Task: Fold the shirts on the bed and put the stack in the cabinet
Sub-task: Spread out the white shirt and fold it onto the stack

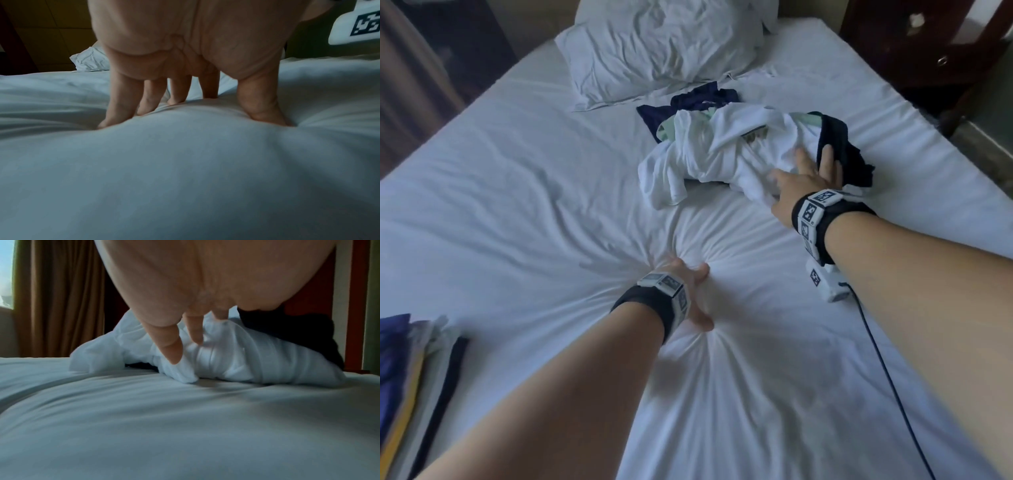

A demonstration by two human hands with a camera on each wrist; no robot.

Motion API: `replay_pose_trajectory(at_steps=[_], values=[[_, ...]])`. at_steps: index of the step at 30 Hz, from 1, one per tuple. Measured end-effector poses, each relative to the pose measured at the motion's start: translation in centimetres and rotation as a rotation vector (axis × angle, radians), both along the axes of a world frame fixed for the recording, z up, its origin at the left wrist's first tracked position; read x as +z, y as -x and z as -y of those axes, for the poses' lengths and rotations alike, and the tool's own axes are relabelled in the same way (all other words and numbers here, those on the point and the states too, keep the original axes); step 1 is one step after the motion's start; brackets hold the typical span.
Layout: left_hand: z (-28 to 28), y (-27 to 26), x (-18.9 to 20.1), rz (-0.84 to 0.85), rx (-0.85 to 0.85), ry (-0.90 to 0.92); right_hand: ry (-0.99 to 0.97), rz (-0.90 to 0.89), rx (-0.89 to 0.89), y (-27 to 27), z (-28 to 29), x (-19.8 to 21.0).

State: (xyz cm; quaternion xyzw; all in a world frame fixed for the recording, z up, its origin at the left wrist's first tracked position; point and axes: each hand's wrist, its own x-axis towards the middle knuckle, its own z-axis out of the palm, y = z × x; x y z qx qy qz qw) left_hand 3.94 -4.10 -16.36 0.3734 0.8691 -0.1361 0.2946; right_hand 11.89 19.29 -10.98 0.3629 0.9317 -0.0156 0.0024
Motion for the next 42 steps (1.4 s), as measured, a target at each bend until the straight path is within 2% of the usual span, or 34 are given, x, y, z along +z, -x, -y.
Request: replay_pose_trajectory(at_steps=[3,5,8,11,14,19,22,26,28,30,32,34,37,40,42], values=[[0.0,0.1,0.4,0.005,0.01,0.004,-0.001,-0.023,-0.039,0.0,-0.9,2.2],[0.1,-0.1,1.2,0.009,0.019,0.004,0.088,-0.197,-0.063,-1.0,-1.5,5.3],[1.2,-1.4,3.0,0.003,0.033,-0.034,0.235,-0.516,-0.064,-4.3,-1.7,12.6],[3.2,-3.1,5.6,0.029,0.145,-0.196,0.227,-0.675,0.04,-8.3,-0.4,21.5],[3.4,-4.6,11.5,0.007,0.254,-0.52,0.184,-0.727,0.127,-11.5,2.1,28.1],[2.5,-8.4,25.7,-0.083,0.247,-1.088,0.198,-0.874,0.184,-17.1,8.1,36.1],[3.1,-12.4,33.6,-0.045,0.184,-1.343,0.218,-0.964,0.185,-21.3,11.2,40.7],[4.8,-20.4,41.1,0.118,-0.001,-1.565,0.119,-0.88,0.276,-26.5,15.7,45.1],[5.5,-23.8,42.8,0.243,-0.044,-1.586,0.044,-0.741,0.297,-28.8,17.6,46.3],[6.0,-26.2,44.0,0.344,-0.054,-1.507,-0.043,-0.594,0.276,-30.3,18.9,46.7],[6.9,-28.6,44.6,0.206,-0.111,-1.308,-0.053,-0.5,0.246,-32.2,19.8,46.5],[7.3,-29.6,44.9,0.001,-0.122,-1.168,-0.024,-0.502,0.227,-33.7,20.1,46.7],[8.7,-29.4,45.6,-0.228,-0.153,-1.121,-0.048,-0.574,0.188,-36.7,21.1,47.0],[10.8,-28.3,47.1,-0.352,-0.047,-1.14,-0.066,-0.67,0.146,-39.1,21.1,47.1],[12.1,-27.4,48.1,-0.55,0.005,-1.066,0.033,-0.73,0.176,-39.9,21.7,46.8]])
